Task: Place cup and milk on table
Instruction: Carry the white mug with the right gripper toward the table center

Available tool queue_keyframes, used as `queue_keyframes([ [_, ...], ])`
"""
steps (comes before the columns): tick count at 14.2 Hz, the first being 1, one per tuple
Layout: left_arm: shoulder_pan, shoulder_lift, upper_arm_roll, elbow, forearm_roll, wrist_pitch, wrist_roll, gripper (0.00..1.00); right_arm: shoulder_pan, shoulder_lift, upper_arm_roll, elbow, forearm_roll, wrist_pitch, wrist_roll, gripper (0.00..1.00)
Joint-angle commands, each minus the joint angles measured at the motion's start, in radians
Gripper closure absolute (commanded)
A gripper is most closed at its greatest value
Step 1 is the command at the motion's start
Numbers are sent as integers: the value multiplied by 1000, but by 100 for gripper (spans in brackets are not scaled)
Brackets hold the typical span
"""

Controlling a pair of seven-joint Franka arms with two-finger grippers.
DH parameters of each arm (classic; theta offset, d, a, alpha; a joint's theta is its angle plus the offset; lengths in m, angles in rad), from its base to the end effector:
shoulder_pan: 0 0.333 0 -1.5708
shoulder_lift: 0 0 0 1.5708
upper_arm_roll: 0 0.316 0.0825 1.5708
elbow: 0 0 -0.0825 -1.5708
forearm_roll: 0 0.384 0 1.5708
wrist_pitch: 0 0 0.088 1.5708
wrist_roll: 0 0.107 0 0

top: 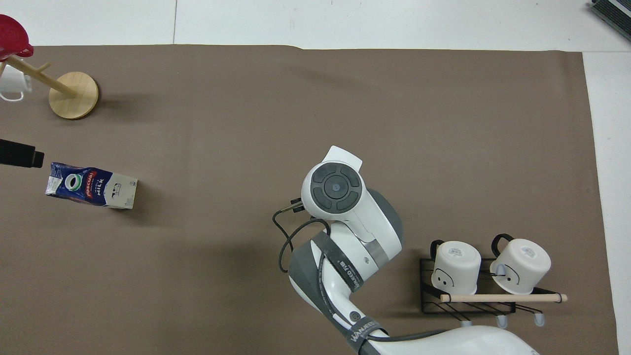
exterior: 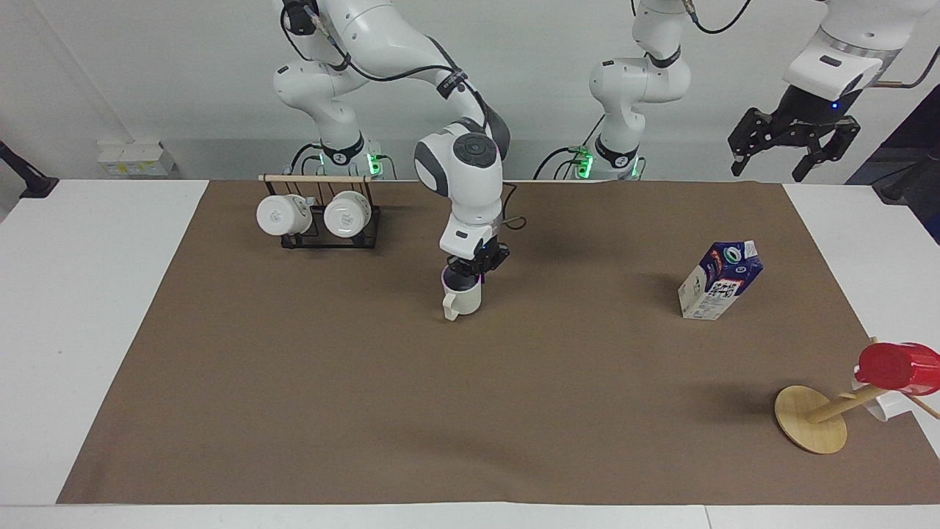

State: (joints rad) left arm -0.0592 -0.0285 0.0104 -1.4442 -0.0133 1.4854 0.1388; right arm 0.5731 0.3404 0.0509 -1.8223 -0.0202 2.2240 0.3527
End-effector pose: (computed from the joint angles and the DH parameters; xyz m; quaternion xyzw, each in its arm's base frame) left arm 0.5346 -0.0275 0.6914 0.9949 -0.0944 0.0351 0.0052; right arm 0.5230 0.3730 0.3564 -0.9898 -0.1393 -0.0272 0.0147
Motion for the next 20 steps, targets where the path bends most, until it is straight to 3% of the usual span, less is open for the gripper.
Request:
queue_keyframes([
  [1,4,-14,0,-15,1,4,2,0,2,-8,1,-20,-17,34,-9,100],
  [8,4,-14,0,-15,1,7,4,0,19,3,0,-25,-14,59,0,100],
  [9,4,-14,0,-15,1,7,4,0,19,5,0,-25,-6,59,3,94],
  [11,4,-14,0,-15,1,7,4,0,18,5,0,-25,2,59,6,73],
  [13,4,-14,0,-15,1,7,4,0,11,6,0,-25,3,55,14,65],
  [16,4,-14,0,-15,1,7,2,0,7,8,0,-19,5,52,22,65],
  [17,4,-14,0,-15,1,6,4,0,7,8,0,-11,5,43,29,59],
  [18,4,-14,0,-15,1,6,4,0,5,5,0,-9,5,43,38,39],
  [19,6,-14,0,-15,1,6,4,0,5,-4,0,-9,6,40,40,0],
  [20,4,-14,0,-15,1,6,2,0,4,-12,-2,-9,8,36,40,0],
])
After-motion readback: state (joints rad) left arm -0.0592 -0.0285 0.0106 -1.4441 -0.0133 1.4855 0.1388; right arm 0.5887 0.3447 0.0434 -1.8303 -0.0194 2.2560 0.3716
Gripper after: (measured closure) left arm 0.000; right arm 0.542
